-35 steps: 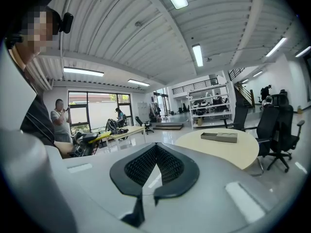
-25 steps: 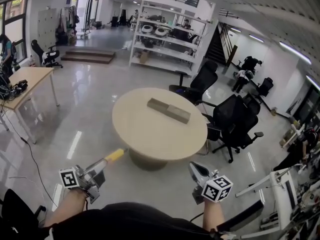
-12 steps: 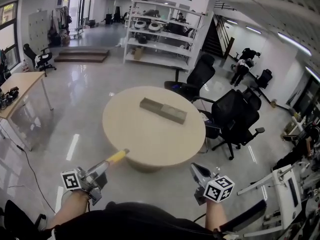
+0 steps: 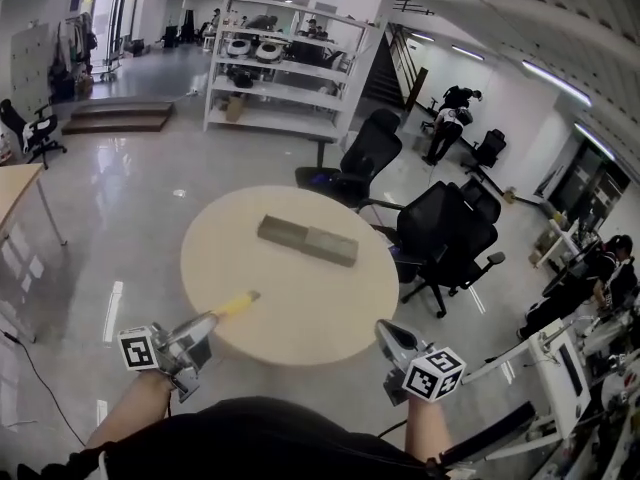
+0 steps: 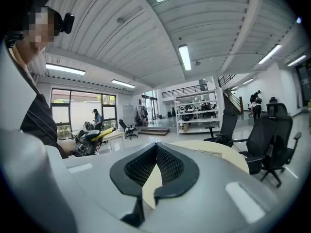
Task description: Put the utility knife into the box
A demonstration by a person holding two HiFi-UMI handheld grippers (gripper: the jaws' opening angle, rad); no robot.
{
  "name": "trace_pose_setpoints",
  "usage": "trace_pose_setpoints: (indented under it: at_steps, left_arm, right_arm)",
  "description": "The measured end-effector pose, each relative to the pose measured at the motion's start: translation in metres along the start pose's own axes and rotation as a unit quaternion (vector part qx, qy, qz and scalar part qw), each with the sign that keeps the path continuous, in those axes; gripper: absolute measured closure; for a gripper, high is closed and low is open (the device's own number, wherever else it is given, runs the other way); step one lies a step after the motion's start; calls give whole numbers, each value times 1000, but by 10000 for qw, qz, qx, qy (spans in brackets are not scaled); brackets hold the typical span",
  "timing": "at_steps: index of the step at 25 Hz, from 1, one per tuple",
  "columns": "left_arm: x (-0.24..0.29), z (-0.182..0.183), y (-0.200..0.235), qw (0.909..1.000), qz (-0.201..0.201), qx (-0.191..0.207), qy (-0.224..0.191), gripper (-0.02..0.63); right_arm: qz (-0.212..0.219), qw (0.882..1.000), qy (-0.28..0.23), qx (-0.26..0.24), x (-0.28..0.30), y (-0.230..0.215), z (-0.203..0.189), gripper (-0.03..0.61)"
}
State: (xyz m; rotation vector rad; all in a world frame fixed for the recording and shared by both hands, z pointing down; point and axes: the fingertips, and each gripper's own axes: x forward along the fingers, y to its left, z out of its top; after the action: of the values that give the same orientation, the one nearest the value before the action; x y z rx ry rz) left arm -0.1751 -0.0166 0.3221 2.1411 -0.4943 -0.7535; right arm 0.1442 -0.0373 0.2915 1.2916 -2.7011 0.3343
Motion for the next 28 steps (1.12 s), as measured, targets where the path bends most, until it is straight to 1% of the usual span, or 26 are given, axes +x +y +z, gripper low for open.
trace_pose_setpoints:
  at_steps: [2,3,8,9,11,12,15,16,18,19,21,22,25,28]
  left_arm:
    - [0,31,15,9996,-27,254,154,548]
    - [-1,43,24,9994,-34,281,203,548]
    - [1,87,66,9995,-102,5,311,548]
    - [4,92,73,9994,-107,42,327,548]
    - [9,102,86,9990,-103,249,368,548]
    - [11,104,90,9989,-114,265,375,548]
    - [14,101,97,9992,-124,28,367,548]
    - [15,102,101,9992,-69,57,387,548]
    - [26,107,116,9990,75,163,419,548]
    - [35,109,125,9990,128,130,407,548]
    - [56,107,137,9993,155,-123,311,548]
    - [66,105,142,9993,180,-176,268,548]
    - [101,104,156,9992,343,59,176,548]
    - [145,102,172,9981,593,170,-3,548]
  right_arm:
    - [-91,9999,-36,61,26,6,6,563]
    - [-126,9999,-16,68,39,9,6,563]
    - [-299,9994,23,153,88,8,7,563]
    - [-312,9994,30,163,95,5,7,563]
    - [-324,9993,81,157,105,1,5,563]
    - [-340,9992,107,164,109,-1,3,563]
    - [-405,9988,162,237,114,-12,0,563]
    - [-407,9987,167,260,116,-16,1,563]
    - [-359,9988,158,291,127,-33,4,563]
    - [-314,9989,156,300,135,-44,5,563]
    - [-190,9992,169,316,149,-70,4,563]
    - [-118,9992,168,333,155,-84,3,563]
    - [119,9991,119,393,172,-131,1,563]
    - [385,9982,118,453,191,-185,8,563]
